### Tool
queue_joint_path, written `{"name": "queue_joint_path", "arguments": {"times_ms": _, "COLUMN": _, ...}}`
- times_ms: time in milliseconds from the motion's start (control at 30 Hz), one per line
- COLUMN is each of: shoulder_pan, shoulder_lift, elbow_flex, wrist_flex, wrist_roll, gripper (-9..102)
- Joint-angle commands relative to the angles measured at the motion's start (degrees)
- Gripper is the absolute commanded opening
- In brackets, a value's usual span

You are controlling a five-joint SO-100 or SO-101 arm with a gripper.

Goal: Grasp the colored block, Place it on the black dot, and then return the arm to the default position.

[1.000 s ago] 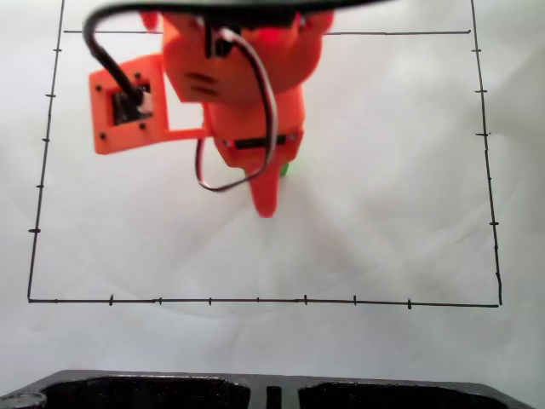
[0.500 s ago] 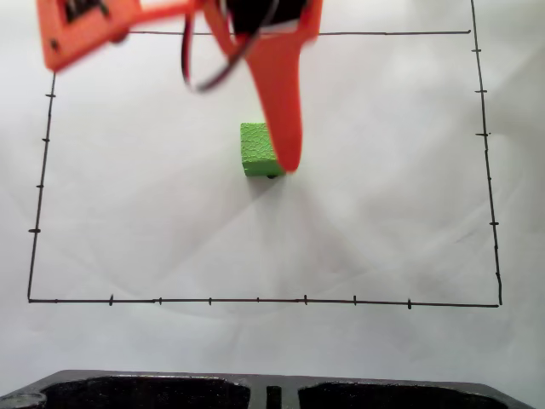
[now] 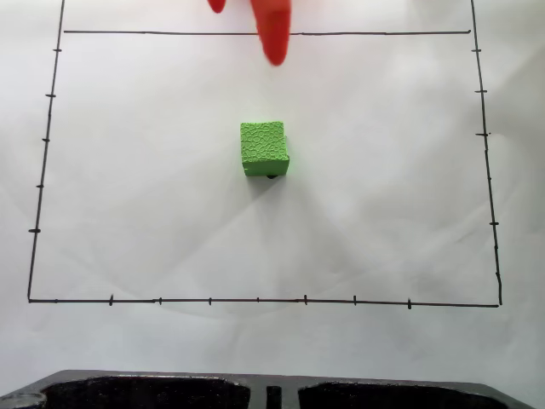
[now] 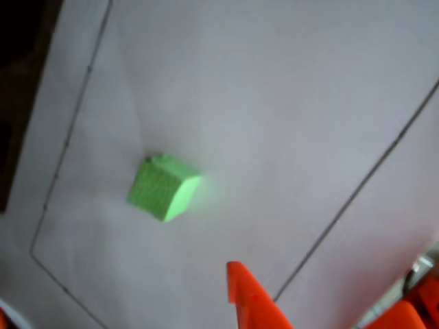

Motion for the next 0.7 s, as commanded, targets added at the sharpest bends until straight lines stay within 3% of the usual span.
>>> {"name": "queue_joint_path", "arguments": {"times_ms": 0, "shoulder_pan": -0.09, "shoulder_lift": 5.45, "elbow_flex": 4.66, "wrist_flex": -2.37, "wrist_roll": -0.35, "gripper": 36}}
{"name": "queue_joint_path", "arguments": {"times_ms": 433, "shoulder_pan": -0.79, "shoulder_lift": 15.38, "elbow_flex": 15.03, "wrist_flex": -9.40, "wrist_roll": 7.82, "gripper": 0}}
{"name": "queue_joint_path", "arguments": {"times_ms": 667, "shoulder_pan": -3.08, "shoulder_lift": 15.38, "elbow_flex": 20.74, "wrist_flex": -18.81, "wrist_roll": 15.12, "gripper": 0}}
